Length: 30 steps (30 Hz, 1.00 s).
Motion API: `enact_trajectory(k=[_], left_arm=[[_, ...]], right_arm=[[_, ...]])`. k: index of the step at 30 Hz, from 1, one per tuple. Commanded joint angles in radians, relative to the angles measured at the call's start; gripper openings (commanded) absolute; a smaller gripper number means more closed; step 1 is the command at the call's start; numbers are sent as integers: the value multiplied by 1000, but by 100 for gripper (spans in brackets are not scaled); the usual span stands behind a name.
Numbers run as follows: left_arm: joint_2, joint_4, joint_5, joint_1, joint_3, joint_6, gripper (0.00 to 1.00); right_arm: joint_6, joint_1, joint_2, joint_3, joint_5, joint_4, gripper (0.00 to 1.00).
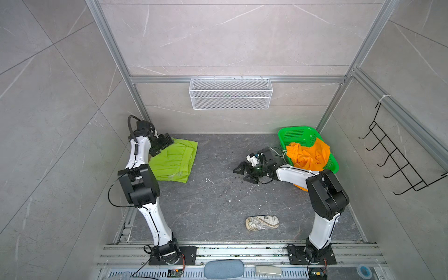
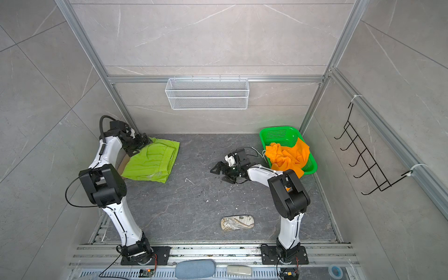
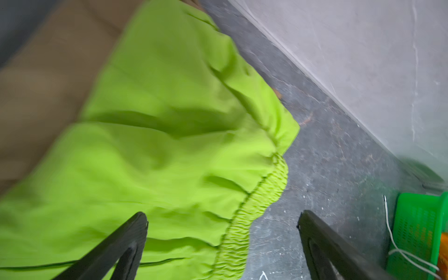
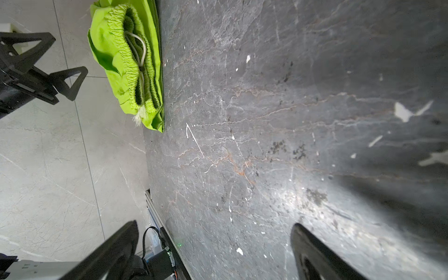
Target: Fold and stack the shorts
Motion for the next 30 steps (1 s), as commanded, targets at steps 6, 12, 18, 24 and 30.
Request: enact_trajectory(k=[6, 12, 18, 24, 30], left_arm=[[-64, 142, 18, 15, -81, -69, 100], [153, 168, 193, 14, -62, -137, 100], [247, 187, 206, -21, -86, -165, 100], [256, 194, 202, -99, -113, -195, 100], [253, 244, 221, -152, -155, -253, 100]], right_arm=[[3, 6, 16, 13, 3, -3, 99], [11, 7, 17, 23, -6, 5, 99], [-14, 4, -2, 6, 1, -23, 99], [-5, -17, -16, -7, -1, -12, 99], [-33, -46, -42, -7, 1, -50, 99]])
